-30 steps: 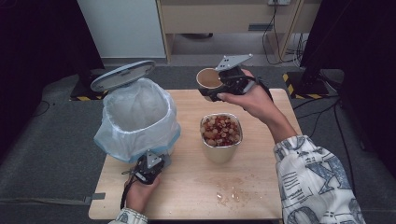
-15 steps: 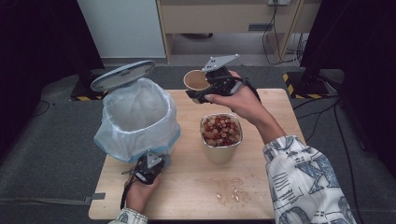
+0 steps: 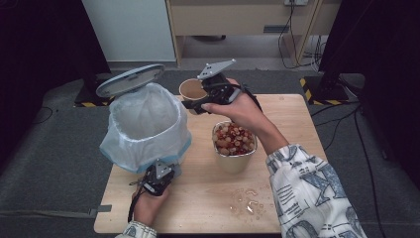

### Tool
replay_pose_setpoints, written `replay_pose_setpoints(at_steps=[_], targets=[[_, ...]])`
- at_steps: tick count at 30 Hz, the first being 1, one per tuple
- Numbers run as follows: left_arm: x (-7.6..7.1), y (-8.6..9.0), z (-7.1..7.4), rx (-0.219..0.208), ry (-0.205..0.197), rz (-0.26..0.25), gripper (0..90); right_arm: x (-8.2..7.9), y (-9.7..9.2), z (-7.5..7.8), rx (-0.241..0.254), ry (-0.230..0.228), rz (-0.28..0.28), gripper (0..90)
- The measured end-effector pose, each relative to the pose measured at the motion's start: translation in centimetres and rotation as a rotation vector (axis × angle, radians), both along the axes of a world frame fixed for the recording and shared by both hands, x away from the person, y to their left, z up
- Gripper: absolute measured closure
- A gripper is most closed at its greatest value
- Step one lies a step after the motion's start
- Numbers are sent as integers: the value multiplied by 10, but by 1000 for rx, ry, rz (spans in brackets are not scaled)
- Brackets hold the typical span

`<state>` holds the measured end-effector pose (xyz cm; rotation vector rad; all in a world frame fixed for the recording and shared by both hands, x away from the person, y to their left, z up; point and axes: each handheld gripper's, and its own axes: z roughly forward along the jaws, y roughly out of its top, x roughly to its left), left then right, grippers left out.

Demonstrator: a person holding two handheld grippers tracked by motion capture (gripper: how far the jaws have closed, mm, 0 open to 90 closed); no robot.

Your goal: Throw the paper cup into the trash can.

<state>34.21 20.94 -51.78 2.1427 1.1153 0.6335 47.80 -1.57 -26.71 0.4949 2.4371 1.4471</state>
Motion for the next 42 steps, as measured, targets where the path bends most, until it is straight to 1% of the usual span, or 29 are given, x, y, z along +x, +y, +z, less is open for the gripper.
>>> replay_pose_setpoints(at_steps=[2, 3, 4, 6, 7, 8, 9, 11, 14, 15, 20, 29, 31, 33, 35, 40, 41, 42], targets=[[0, 0, 0, -1, 0, 0, 892, 0, 6, 1, 9, 16, 2, 311], [0, 0, 0, 0, 0, -1, 892, -1, 12, 1, 15, 26, 7, 310], [0, 0, 0, 0, 0, -1, 892, -1, 12, 1, 15, 26, 7, 310], [0, 0, 0, -2, 0, 0, 892, -2, 19, 2, 20, 32, 19, 309], [0, 0, 0, 0, -1, 0, 892, -4, 25, 1, 28, 39, 27, 309], [0, 0, 0, 0, -1, 0, 892, -4, 25, 1, 28, 39, 27, 309], [0, 0, 0, 0, -1, 1, 892, -5, 31, 0, 27, 43, 34, 309], [0, 0, 0, 1, -2, 0, 892, -5, 33, 0, 26, 41, 38, 309], [0, 0, 0, 1, -1, 1, 892, -7, 42, -2, 37, 55, 47, 308], [0, 0, 0, 1, -1, 1, 892, -7, 42, -2, 37, 55, 47, 308], [0, 0, 0, -2, 0, 0, 892, -7, 56, -7, 41, 60, 48, 299], [0, 0, 0, -4, -1, 1, 892, -4, 79, -17, 24, 71, 59, 300], [0, 0, 0, -2, -1, 1, 892, -4, 80, -17, 25, 71, 59, 299], [0, 0, 0, -3, -1, 1, 892, -3, 87, -20, 12, 72, 63, 296], [0, 0, 0, -2, -1, 1, 892, -3, 88, -20, 11, 72, 64, 293], [0, 0, 0, -4, -1, -1, 892, -2, 100, -25, -5, 71, 59, 264], [0, 0, 0, -5, 0, 0, 892, -2, 102, -27, -12, 63, 59, 235], [0, 0, 0, -4, 0, -1, 892, -3, 104, -29, -15, 59, 55, 182]])
